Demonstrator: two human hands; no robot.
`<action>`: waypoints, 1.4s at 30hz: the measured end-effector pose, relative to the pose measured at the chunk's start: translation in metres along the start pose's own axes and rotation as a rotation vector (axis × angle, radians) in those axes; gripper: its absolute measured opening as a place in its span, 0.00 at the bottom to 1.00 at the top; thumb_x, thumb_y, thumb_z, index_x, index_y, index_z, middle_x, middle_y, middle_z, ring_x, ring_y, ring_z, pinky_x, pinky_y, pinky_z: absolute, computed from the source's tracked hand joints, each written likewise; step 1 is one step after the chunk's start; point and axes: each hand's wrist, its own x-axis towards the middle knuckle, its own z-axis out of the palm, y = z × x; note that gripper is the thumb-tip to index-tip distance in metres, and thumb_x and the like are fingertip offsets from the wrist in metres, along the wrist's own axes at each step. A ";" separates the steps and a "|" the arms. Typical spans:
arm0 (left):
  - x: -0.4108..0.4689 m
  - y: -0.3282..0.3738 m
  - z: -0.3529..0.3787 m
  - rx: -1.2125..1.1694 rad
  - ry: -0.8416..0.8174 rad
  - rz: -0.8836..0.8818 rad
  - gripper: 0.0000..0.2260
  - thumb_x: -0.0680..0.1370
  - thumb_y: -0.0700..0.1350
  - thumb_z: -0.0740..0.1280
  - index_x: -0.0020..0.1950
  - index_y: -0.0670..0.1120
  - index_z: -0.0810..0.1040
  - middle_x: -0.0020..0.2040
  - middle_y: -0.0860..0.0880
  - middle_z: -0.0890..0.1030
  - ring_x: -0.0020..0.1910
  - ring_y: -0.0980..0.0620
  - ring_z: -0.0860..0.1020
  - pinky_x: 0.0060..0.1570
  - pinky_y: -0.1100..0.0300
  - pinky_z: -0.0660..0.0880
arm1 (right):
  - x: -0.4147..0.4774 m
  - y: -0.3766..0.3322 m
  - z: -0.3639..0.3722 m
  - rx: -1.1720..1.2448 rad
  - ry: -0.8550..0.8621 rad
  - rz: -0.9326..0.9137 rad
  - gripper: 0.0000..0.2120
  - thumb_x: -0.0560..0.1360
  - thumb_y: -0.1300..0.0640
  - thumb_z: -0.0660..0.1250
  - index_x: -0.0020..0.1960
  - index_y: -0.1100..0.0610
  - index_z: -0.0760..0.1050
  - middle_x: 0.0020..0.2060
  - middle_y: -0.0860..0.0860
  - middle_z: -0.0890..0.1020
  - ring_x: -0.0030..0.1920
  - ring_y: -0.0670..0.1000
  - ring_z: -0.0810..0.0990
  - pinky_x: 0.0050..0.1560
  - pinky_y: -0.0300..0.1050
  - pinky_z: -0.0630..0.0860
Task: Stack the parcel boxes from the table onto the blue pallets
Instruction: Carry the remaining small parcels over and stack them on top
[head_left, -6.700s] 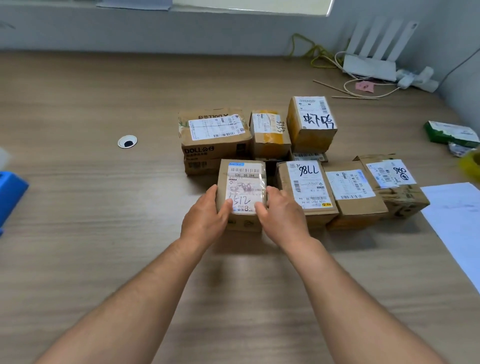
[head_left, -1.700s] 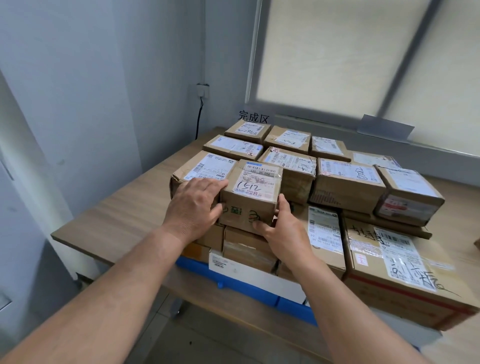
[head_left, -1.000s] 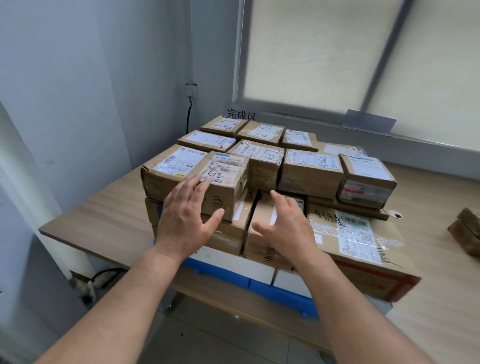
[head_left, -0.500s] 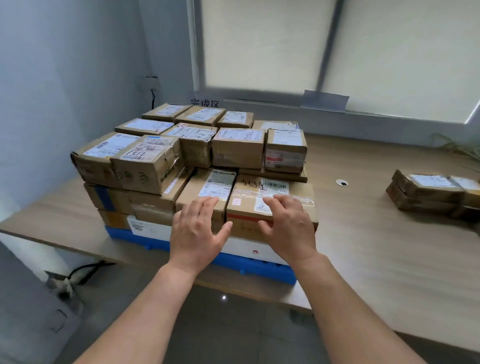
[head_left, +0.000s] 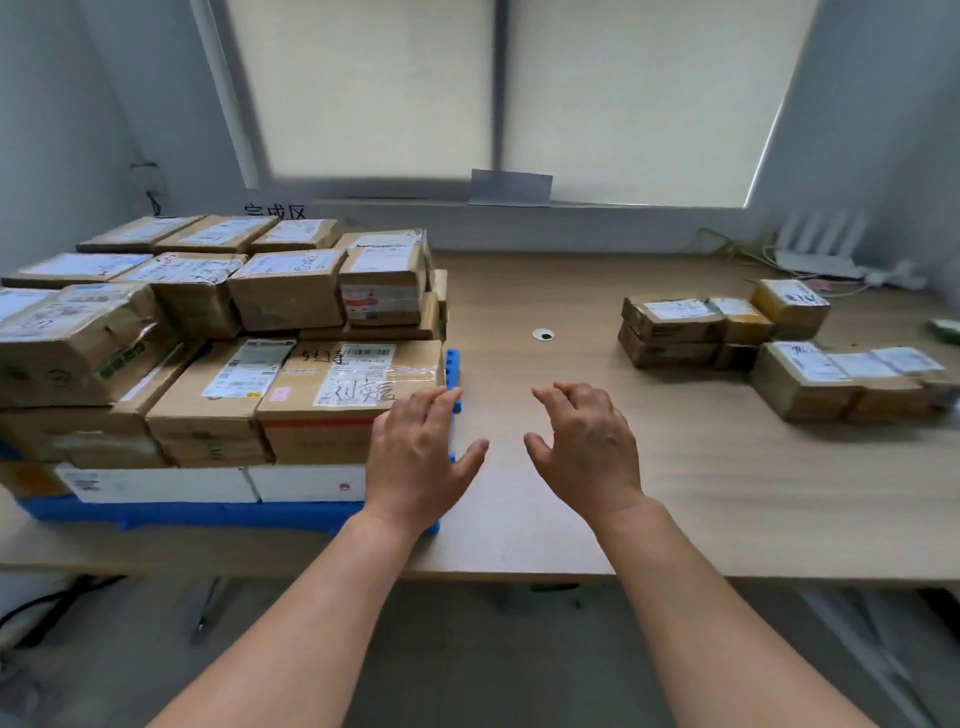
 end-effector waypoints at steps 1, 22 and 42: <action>0.003 0.014 0.006 -0.009 -0.003 0.011 0.27 0.73 0.57 0.69 0.68 0.46 0.71 0.64 0.47 0.75 0.63 0.46 0.73 0.61 0.48 0.69 | -0.002 0.013 -0.005 -0.014 0.005 0.017 0.22 0.67 0.57 0.75 0.60 0.58 0.78 0.55 0.59 0.80 0.55 0.61 0.78 0.51 0.52 0.76; 0.066 0.206 0.125 -0.171 -0.115 0.213 0.26 0.72 0.55 0.70 0.67 0.45 0.74 0.62 0.46 0.78 0.60 0.44 0.74 0.56 0.50 0.70 | -0.014 0.216 -0.070 -0.184 0.070 0.279 0.24 0.73 0.54 0.70 0.68 0.56 0.72 0.62 0.57 0.77 0.62 0.57 0.74 0.58 0.52 0.73; 0.163 0.309 0.266 -0.229 -0.333 0.220 0.29 0.77 0.61 0.60 0.74 0.51 0.62 0.71 0.52 0.68 0.70 0.52 0.64 0.66 0.56 0.61 | 0.066 0.389 -0.060 -0.205 -0.062 0.410 0.25 0.77 0.51 0.64 0.73 0.53 0.66 0.66 0.52 0.72 0.65 0.52 0.69 0.63 0.46 0.68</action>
